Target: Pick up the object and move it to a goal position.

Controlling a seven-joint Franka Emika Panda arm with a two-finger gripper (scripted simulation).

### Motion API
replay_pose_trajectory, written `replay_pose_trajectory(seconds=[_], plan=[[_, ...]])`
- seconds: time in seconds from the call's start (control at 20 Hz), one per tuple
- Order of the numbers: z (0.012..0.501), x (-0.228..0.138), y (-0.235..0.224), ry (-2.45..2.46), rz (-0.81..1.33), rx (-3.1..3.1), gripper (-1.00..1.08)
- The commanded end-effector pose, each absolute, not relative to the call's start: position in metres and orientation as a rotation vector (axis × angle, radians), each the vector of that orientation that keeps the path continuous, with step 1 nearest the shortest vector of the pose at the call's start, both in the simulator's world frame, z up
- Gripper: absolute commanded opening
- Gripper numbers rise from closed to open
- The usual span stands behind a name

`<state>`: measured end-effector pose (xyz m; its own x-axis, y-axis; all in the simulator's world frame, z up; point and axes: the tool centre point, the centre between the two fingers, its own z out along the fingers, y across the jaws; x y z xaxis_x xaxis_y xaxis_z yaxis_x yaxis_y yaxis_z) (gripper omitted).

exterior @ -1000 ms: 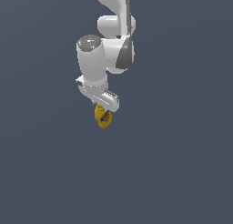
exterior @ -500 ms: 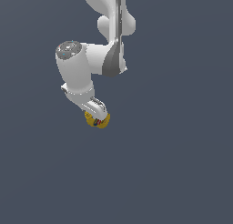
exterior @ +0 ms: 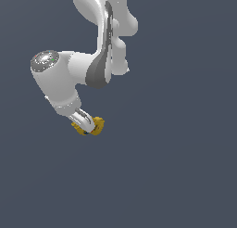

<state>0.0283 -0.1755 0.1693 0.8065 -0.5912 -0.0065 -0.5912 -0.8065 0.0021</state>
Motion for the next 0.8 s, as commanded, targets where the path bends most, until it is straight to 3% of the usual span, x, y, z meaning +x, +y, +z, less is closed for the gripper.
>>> replay_pose_trajectory(seconds=[0.0, 0.75], plan=[[0.174, 0.037, -0.185, 0.979, -0.001, -2.985, -1.0], [0.169, 0.048, -0.198, 0.979, 0.012, -2.985, -1.0]])
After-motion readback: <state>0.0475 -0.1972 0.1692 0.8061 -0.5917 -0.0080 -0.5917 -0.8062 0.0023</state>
